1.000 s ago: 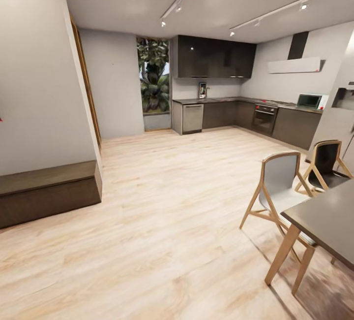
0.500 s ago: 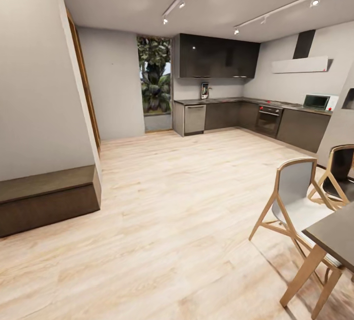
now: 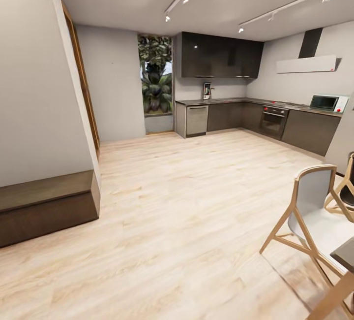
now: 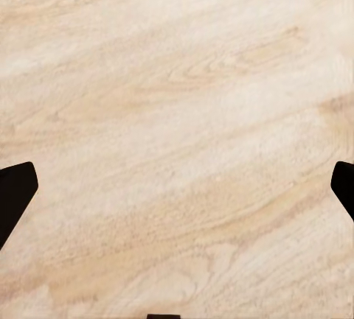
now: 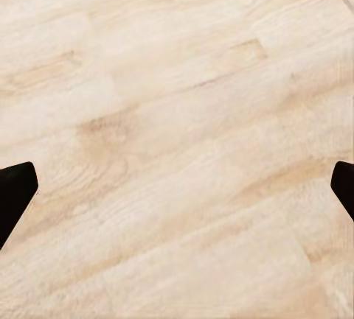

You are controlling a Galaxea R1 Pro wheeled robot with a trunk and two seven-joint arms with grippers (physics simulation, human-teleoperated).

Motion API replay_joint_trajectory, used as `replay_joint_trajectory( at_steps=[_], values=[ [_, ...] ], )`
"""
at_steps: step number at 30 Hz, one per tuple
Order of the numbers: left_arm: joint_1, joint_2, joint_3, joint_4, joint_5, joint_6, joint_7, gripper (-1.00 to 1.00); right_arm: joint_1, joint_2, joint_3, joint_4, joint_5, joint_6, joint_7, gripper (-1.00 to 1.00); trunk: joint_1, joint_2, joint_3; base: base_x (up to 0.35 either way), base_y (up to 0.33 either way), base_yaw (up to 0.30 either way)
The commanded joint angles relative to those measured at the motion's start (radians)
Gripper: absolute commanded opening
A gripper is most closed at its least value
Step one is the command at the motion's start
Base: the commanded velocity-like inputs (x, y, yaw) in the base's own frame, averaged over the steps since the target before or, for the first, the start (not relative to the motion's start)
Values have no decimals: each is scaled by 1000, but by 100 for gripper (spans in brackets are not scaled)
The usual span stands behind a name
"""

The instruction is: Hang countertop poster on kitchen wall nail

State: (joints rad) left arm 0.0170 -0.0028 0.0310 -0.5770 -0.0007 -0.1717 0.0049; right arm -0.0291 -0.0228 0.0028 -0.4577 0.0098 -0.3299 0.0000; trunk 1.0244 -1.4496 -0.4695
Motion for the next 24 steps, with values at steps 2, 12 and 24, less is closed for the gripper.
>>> replay_joint_trajectory(
  at_steps=[2,12,24],
  values=[
    [0,0,1,-1,0,-2,1,100,-1,0,0,1,1,-3,0,100,1,0,-1,322,116,0],
    [0,0,2,-1,1,-2,1,100,0,0,0,1,1,-3,0,100,1,0,-1,324,107,0],
    [0,0,2,-1,1,-2,1,100,0,0,0,1,1,-3,0,100,1,0,-1,332,24,0]
  ],
)
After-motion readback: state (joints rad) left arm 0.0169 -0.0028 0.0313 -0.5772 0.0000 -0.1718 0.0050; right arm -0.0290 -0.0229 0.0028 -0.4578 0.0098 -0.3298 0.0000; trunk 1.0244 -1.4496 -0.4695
